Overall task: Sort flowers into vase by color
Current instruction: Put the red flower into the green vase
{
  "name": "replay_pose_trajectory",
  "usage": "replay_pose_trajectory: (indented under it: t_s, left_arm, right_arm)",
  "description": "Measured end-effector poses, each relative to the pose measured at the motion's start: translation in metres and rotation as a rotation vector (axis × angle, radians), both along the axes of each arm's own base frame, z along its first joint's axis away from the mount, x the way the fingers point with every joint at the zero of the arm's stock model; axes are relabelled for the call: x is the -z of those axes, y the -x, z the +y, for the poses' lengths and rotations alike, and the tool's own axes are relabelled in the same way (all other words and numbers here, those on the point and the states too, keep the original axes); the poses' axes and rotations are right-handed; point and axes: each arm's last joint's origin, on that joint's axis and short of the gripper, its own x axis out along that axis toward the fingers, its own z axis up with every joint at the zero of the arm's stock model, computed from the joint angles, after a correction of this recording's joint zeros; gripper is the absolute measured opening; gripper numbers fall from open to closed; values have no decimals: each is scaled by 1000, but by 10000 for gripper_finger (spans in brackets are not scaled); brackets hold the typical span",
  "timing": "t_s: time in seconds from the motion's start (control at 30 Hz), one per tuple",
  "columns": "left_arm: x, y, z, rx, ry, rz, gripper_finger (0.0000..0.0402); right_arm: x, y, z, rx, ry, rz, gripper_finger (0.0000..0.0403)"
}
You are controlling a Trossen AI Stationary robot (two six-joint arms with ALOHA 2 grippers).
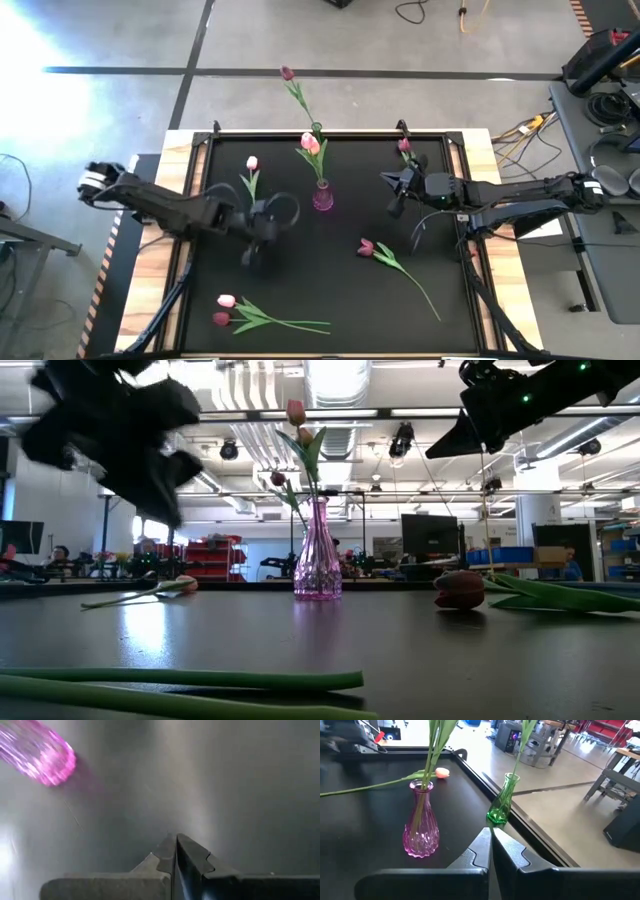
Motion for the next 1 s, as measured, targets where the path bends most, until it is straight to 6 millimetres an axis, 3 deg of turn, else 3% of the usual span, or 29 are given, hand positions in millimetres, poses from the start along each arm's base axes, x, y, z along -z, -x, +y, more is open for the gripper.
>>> replay_pose_trajectory:
  t_s: [0.23, 0.37, 0.53, 0.73, 1.0]
  left_arm:
    - [-48, 17, -75, -76, 94, 242, 0]
    - [-56, 20, -112, -101, 148, 368, 0]
    - [-48, 11, -151, -93, 159, 433, 0]
    - [-22, 0, -183, -114, 234, 557, 0]
    - [3, -6, -208, -158, 356, 591, 0]
  right_arm:
    - [0, 0, 0, -4, 10, 3, 9]
    - [-2, -1, 0, -5, 14, -11, 9]
    - [-2, -1, 0, -15, 39, 5, 9]
    - [-2, -1, 0, -26, 63, 21, 9]
    - [-1, 0, 0, -42, 93, 45, 9]
